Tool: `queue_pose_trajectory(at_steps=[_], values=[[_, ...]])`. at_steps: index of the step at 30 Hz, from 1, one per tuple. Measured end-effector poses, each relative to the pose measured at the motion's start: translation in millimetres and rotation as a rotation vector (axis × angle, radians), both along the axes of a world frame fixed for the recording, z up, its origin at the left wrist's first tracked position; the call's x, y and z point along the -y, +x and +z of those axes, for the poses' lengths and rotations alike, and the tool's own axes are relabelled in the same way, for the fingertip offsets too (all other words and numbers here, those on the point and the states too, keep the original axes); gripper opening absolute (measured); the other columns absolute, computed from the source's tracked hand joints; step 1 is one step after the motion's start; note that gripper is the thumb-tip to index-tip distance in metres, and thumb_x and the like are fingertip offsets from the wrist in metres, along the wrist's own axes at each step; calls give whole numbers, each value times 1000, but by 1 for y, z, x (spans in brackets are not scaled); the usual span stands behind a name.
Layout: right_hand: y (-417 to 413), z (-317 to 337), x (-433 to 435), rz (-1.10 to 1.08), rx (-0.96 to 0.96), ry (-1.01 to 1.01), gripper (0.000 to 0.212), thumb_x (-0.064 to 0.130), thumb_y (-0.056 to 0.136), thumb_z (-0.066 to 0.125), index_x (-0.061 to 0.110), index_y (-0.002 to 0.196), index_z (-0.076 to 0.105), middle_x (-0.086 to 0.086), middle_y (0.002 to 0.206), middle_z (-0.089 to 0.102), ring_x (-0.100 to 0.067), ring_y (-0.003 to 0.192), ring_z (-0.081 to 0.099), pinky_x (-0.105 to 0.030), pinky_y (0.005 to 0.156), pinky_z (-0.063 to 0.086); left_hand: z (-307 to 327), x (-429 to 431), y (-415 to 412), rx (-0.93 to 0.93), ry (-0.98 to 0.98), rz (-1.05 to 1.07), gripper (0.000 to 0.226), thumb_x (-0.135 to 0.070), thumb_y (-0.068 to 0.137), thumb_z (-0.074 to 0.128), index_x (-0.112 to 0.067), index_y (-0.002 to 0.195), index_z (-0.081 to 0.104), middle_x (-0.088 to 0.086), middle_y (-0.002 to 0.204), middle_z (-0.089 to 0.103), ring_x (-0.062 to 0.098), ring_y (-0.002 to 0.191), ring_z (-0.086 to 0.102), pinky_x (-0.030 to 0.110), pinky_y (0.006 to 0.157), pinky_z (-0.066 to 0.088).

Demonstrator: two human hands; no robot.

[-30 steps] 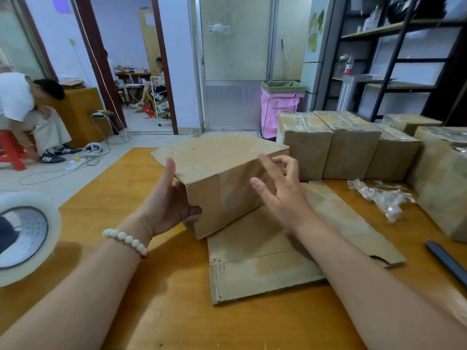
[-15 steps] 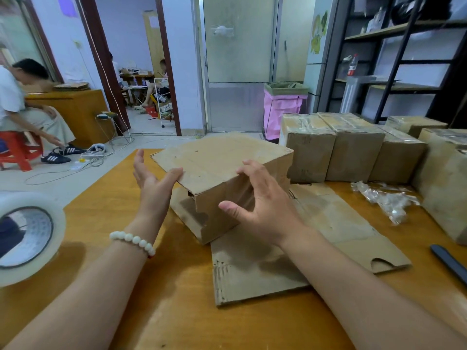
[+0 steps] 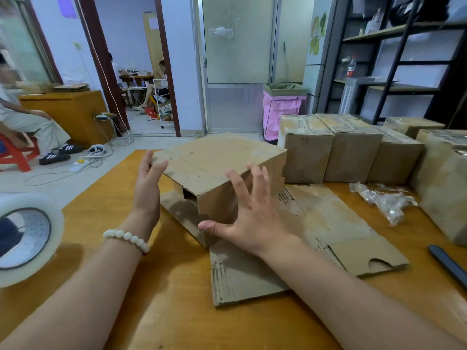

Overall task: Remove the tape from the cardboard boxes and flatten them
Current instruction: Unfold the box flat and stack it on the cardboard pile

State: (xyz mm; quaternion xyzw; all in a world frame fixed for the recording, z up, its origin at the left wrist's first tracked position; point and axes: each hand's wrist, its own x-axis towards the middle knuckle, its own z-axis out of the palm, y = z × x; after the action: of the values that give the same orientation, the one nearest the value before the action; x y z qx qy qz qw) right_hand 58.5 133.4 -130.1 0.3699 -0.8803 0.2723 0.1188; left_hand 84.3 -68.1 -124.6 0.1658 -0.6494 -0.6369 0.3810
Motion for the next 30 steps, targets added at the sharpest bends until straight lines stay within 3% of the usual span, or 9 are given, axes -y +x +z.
queue_pose_trajectory(at_steps=[5, 7, 10, 14, 18, 21, 24, 27, 30], values=[[3, 0, 5, 28, 46, -89, 88, 52, 76, 68, 27, 135, 8, 5, 144, -9, -31, 141, -21, -48, 116, 6, -3, -3, 0, -97, -63, 118, 29, -16, 99, 47, -19, 128, 52, -14, 105, 52, -5, 96, 49, 10, 77, 38], [1, 1, 4, 88, 85, -181, 85, 36, 76, 73, 19, 138, 17, 6, 145, -5, -31, 143, -13, -46, 118, 6, 0, -1, -1, -140, -16, 267, 24, -23, 101, 42, -23, 125, 49, -12, 104, 49, -2, 95, 47, 13, 78, 36], [-11, 7, -10, 182, 132, -217, 75, 19, 80, 69, 21, 141, 26, 4, 153, -1, -25, 143, 10, -37, 113, 24, 4, 14, 0, -137, 182, 399, 30, -36, 100, 37, -24, 125, 49, -3, 110, 51, 10, 101, 46, 26, 87, 36], [-34, 13, -34, 127, 215, -227, 76, 4, 89, 57, 32, 149, 21, 10, 155, 17, -15, 140, 26, -23, 109, 23, 3, 33, 1, -199, 528, 192, 36, -45, 100, 31, -26, 121, 55, -3, 120, 60, 5, 107, 50, 38, 103, 32], [-50, 10, -43, -309, 133, -421, 49, 12, 91, 60, 22, 134, 39, 3, 114, 46, -19, 102, 53, -30, 84, 47, -5, 31, -3, 15, 428, 59, 46, -47, 102, 30, -21, 132, 53, 0, 136, 54, 13, 131, 43, 46, 114, 24], [-53, 8, -44, -348, 160, -488, 17, 19, 91, 61, 16, 97, 46, 4, 84, 48, -19, 80, 51, -27, 61, 39, -7, 17, -1, 90, 303, -110, 41, -47, 97, 39, -27, 126, 60, -8, 131, 61, 6, 122, 51, 40, 105, 32], [-48, 3, -35, -199, 242, -357, 17, 21, 90, 61, 15, 102, 51, 1, 99, 56, -20, 93, 54, -29, 76, 43, -6, 11, 1, 101, 301, -223, 43, -43, 96, 41, -21, 127, 60, -8, 121, 65, 3, 100, 57, 27, 82, 40], [-46, -2, -28, -100, 340, -232, 57, 26, 87, 65, 11, 136, 41, -5, 135, 45, -21, 125, 45, -34, 105, 37, -4, 14, 5, 129, 235, -232, 43, -45, 82, 50, -12, 109, 57, 3, 99, 60, 15, 88, 53, 29, 76, 40], [-44, -5, -30, 21, 403, -112, 80, 43, 82, 68, 16, 146, 29, -4, 151, 28, -24, 139, 31, -42, 113, 30, -2, 17, 10, 152, 162, -242, 36, -44, 70, 52, -13, 87, 50, 2, 84, 49, 16, 80, 46, 32, 74, 36]])
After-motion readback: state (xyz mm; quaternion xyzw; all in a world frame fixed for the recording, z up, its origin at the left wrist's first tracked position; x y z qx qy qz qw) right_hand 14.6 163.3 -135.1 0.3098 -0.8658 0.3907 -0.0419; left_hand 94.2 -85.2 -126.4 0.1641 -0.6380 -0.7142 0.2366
